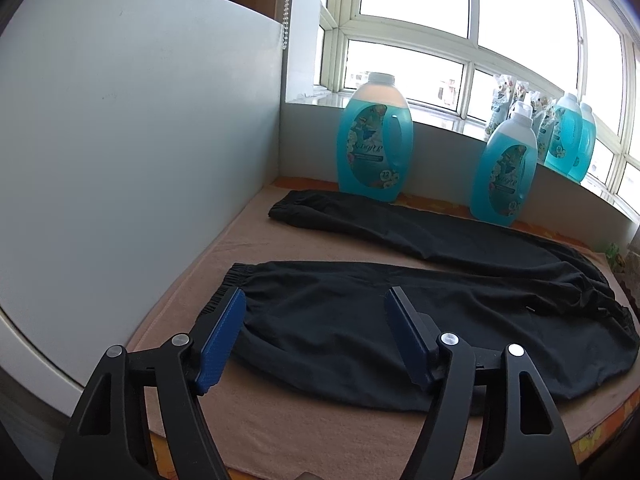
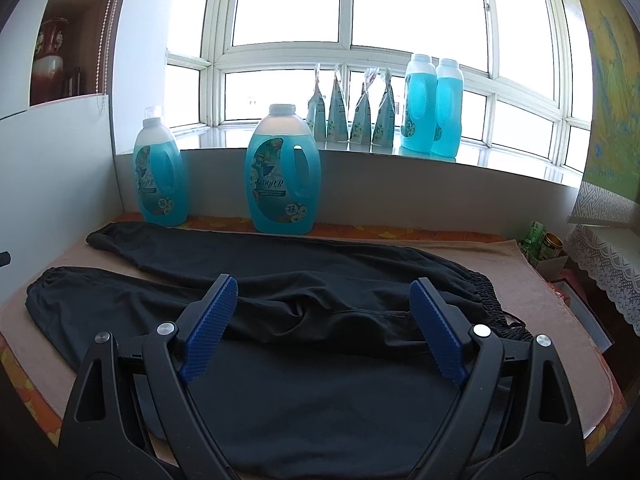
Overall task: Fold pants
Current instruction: 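Move both tools toward the elastic waistband of the black pants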
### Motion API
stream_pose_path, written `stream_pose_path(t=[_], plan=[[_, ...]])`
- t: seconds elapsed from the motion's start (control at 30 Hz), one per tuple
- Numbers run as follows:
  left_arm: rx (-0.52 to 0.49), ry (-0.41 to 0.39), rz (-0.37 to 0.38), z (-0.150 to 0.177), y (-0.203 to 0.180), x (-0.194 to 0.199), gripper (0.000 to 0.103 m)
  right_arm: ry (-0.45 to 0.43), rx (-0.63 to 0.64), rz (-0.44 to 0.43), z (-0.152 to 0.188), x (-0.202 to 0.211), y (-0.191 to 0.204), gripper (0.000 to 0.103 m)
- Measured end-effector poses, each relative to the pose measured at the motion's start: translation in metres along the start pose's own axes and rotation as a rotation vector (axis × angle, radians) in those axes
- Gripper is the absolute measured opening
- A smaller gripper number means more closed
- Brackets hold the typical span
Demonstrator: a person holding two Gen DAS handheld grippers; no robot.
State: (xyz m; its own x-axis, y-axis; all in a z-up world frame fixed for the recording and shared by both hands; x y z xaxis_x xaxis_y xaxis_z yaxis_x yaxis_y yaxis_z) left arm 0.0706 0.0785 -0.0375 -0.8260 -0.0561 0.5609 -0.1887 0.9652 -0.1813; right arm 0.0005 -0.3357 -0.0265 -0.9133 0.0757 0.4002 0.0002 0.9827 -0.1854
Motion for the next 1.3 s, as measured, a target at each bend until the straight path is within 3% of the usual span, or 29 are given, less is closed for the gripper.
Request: stream_pose_path(t=[0.4, 0.8, 1.13, 1.3], plan=[[-0.043, 0.044, 0.036, -0.041, -0.011, -0.047, 0.057, 0.024, 0.097, -0.162, -0.042, -0.051, 0.004, 0.090], [-0.032, 0.100, 0.024, -0.087, -0.016, -0.113, 0.054, 0.094, 0.184, -0.275, -0.079, -0.144, 0.016, 0.089], [-0.030, 0.173, -0.019, -0.117, -0.020, -0.186, 0.048, 0.265, 0.302, -0.447, -0.090, -0.249, 0.048, 0.061], [-0.032, 0.234, -0.057, -0.132, -0.017, -0.234, 0.043, 0.341, 0.374, -0.452, -0.079, -0.299, 0.056, 0.054]])
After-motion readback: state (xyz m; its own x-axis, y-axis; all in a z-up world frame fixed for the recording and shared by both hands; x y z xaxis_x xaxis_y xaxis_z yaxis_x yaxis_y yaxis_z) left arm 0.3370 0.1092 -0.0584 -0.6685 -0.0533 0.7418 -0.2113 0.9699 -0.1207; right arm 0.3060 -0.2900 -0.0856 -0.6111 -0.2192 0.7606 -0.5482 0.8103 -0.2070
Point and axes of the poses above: each gripper's, at about its wrist camera, not at the fingertips, and x roughly against the way its jaws point, y to its left, z to its underside, the point moved 3 cm from there along -x, roughly the way its jaws point, and after that the axes turned 7 degrees about x, right-handed, at the moved point
